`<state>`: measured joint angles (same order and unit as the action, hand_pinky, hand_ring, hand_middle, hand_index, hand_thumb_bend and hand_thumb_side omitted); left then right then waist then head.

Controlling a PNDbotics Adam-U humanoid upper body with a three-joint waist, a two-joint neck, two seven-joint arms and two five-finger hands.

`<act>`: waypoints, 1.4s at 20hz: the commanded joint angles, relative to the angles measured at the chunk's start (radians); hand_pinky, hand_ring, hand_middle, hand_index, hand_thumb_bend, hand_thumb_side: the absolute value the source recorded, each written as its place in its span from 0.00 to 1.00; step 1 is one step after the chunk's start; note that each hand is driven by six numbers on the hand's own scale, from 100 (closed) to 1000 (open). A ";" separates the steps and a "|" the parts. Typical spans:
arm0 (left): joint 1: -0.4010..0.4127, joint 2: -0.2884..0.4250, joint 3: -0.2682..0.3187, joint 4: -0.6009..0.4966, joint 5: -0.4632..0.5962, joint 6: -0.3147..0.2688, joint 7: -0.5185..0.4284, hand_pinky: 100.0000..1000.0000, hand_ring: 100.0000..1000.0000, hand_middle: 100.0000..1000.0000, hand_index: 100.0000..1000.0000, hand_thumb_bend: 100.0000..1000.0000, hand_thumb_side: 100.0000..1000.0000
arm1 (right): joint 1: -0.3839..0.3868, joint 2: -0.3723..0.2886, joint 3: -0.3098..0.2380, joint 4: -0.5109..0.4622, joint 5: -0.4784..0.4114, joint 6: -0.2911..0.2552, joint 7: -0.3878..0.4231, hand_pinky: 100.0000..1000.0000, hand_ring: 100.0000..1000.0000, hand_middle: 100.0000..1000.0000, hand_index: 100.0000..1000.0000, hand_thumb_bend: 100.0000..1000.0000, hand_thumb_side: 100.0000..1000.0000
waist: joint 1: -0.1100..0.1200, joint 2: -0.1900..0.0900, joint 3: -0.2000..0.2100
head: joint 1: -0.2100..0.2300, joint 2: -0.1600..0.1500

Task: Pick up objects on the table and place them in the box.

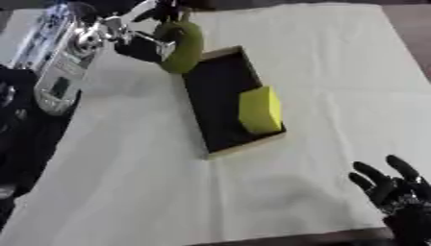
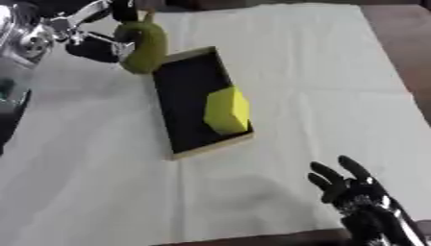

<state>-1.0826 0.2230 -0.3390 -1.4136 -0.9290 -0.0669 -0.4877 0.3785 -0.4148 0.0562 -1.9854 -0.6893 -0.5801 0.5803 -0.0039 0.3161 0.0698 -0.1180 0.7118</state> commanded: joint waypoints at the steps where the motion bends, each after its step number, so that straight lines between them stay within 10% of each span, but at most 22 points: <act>1: -0.029 -0.039 -0.007 0.008 -0.022 -0.004 -0.012 0.59 0.51 0.41 0.50 0.00 0.10 | 0.001 -0.011 -0.001 -0.015 -0.004 -0.327 0.327 1.00 1.00 0.55 1.00 0.00 0.30 | -0.002 -0.021 -0.003 | 0.004 -0.006; 16: -0.001 -0.168 0.004 0.257 -0.263 -0.040 0.132 0.59 0.51 0.41 0.51 0.00 0.10 | -0.012 -0.014 -0.002 -0.015 -0.037 -0.327 0.327 1.00 1.00 0.55 1.00 0.00 0.28 | -0.006 -0.017 -0.016 | 0.011 -0.011; 21: 0.010 -0.172 -0.005 0.276 -0.276 -0.074 0.103 0.87 0.80 0.73 0.86 0.00 0.14 | -0.012 -0.010 -0.001 -0.015 -0.032 -0.327 0.327 1.00 1.00 0.55 1.00 0.00 0.28 | -0.007 -0.016 -0.018 | 0.006 -0.010; 26: 0.013 -0.171 0.001 0.266 -0.289 -0.093 0.057 0.87 0.80 0.73 0.86 0.00 0.14 | -0.011 -0.009 -0.002 -0.015 -0.034 -0.327 0.327 1.00 1.00 0.55 1.00 0.00 0.28 | -0.008 -0.017 -0.018 | 0.003 -0.009; 27: 0.013 -0.170 0.003 0.263 -0.291 -0.093 0.055 0.99 0.92 0.85 0.93 0.00 0.77 | -0.011 -0.009 -0.002 -0.015 -0.035 -0.327 0.327 1.00 1.00 0.56 1.00 0.00 0.24 | -0.009 -0.017 -0.017 | -0.002 -0.011; 28: 0.013 -0.165 0.008 0.253 -0.298 -0.094 0.060 0.98 0.92 0.85 0.93 0.00 0.70 | -0.011 -0.008 -0.002 -0.015 -0.039 -0.327 0.327 1.00 1.00 0.56 1.00 0.00 0.24 | -0.010 -0.019 -0.016 | -0.011 -0.015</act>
<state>-1.0552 0.0502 -0.3429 -1.1365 -1.2194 -0.1574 -0.4240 0.3650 -0.4150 0.0567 -1.9853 -0.7221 -0.5801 0.5803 -0.0089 0.3152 0.0548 -0.1208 0.7107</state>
